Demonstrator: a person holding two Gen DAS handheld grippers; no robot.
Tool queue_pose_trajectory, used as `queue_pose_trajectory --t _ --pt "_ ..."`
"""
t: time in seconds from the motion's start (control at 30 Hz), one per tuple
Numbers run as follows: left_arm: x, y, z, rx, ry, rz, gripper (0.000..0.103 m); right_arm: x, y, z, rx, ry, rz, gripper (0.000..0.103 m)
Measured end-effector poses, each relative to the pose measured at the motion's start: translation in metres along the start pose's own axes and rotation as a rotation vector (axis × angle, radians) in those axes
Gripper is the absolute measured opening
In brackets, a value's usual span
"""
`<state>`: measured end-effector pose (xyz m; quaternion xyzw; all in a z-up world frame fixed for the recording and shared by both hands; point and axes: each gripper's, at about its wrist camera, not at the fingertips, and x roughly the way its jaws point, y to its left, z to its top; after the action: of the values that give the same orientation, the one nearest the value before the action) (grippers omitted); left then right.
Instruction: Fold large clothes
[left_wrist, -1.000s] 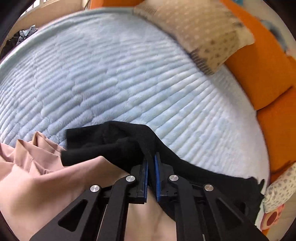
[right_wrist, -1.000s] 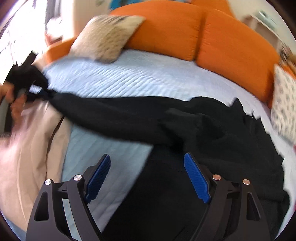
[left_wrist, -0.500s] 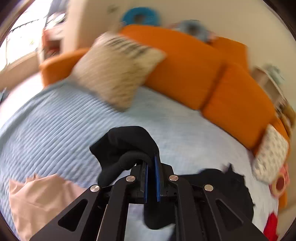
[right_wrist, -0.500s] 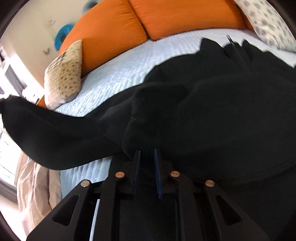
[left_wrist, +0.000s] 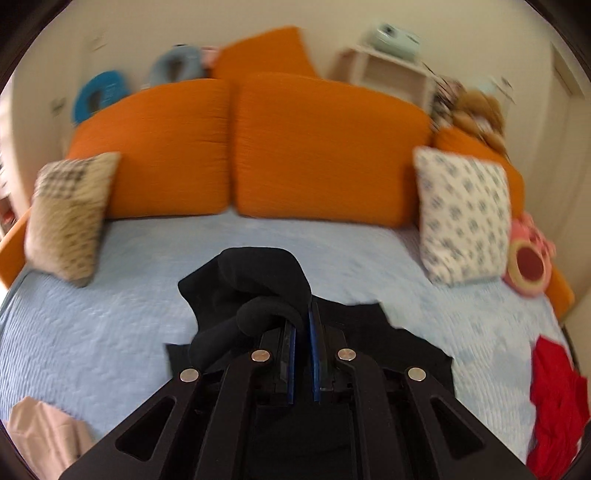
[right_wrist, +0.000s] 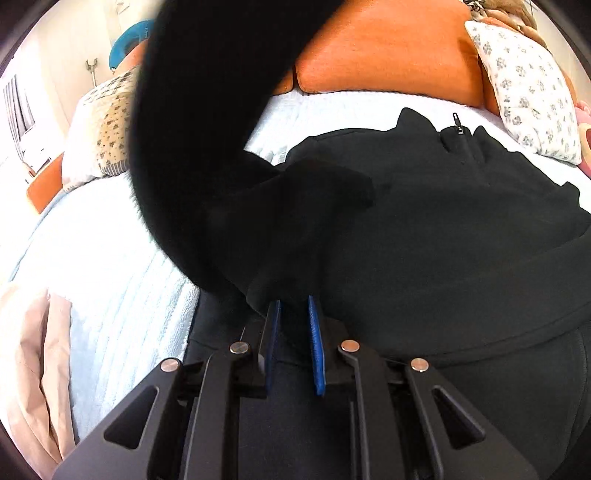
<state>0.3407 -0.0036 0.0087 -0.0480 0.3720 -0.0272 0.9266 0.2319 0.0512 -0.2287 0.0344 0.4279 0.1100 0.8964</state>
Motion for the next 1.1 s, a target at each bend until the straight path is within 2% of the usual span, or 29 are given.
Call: queue_pose_trajectory --t 0.07,0.1,0.2,0.3,0.43,0.53,0.57,0.67,0.73,0.77,0.8,0.83,0.87,1.0,1.07,1.1 --pt "0.022 -0.049 -0.018 0.044 0.036 -0.022 0.011 0.000 0.000 -0.002 0.002 0.000 0.008 0.017" --pt "0.031 -0.061 -0.027 0.063 0.051 -0.027 0.011 0.000 -0.002 -0.002 0.009 0.000 0.018 0.017" --pt "0.072 -0.122 -0.069 0.162 0.109 -0.023 0.011 0.001 -0.003 -0.003 0.023 -0.002 0.041 0.017" --pt "0.113 -0.164 -0.112 0.220 0.197 -0.027 0.011 0.000 -0.005 -0.005 0.037 -0.003 0.062 0.017" --pt "0.144 -0.191 -0.160 0.276 0.270 -0.029 0.011 0.001 -0.006 -0.005 0.047 -0.005 0.075 0.017" --pt "0.153 -0.208 -0.187 0.382 0.265 0.011 0.016 0.001 -0.003 -0.006 0.050 -0.006 0.078 0.017" --pt "0.154 -0.215 -0.196 0.433 0.259 0.034 0.021 0.001 -0.003 -0.006 0.050 -0.006 0.077 0.017" --pt "0.148 -0.238 -0.221 0.644 0.188 0.176 0.031 0.002 -0.004 -0.004 0.043 -0.004 0.068 0.018" --pt "0.136 -0.245 -0.224 0.682 0.161 0.210 0.042 0.001 -0.002 -0.004 0.034 -0.004 0.057 0.018" --pt "0.128 -0.243 -0.219 0.660 0.159 0.184 0.053 0.001 0.000 -0.004 0.029 -0.003 0.049 0.018" --pt "0.112 -0.240 -0.211 0.617 0.162 0.091 0.077 0.002 -0.002 -0.003 0.026 -0.003 0.044 0.018" --pt "0.097 -0.237 -0.204 0.595 0.161 0.019 0.087 0.001 0.000 -0.003 0.019 -0.003 0.036 0.018" --pt "0.087 -0.236 -0.199 0.590 0.155 -0.010 0.090 0.001 0.000 -0.003 0.014 -0.001 0.031 0.018" --pt "0.035 -0.217 -0.167 0.549 0.129 -0.068 0.090 0.000 -0.003 0.001 0.011 0.025 0.061 0.018" --pt "0.013 -0.192 -0.140 0.502 0.093 -0.055 0.090 -0.004 -0.009 0.005 -0.014 0.067 0.102 0.021" --pt "0.003 -0.178 -0.128 0.485 0.072 -0.037 0.090 -0.010 -0.012 0.008 -0.068 0.105 0.135 0.028"
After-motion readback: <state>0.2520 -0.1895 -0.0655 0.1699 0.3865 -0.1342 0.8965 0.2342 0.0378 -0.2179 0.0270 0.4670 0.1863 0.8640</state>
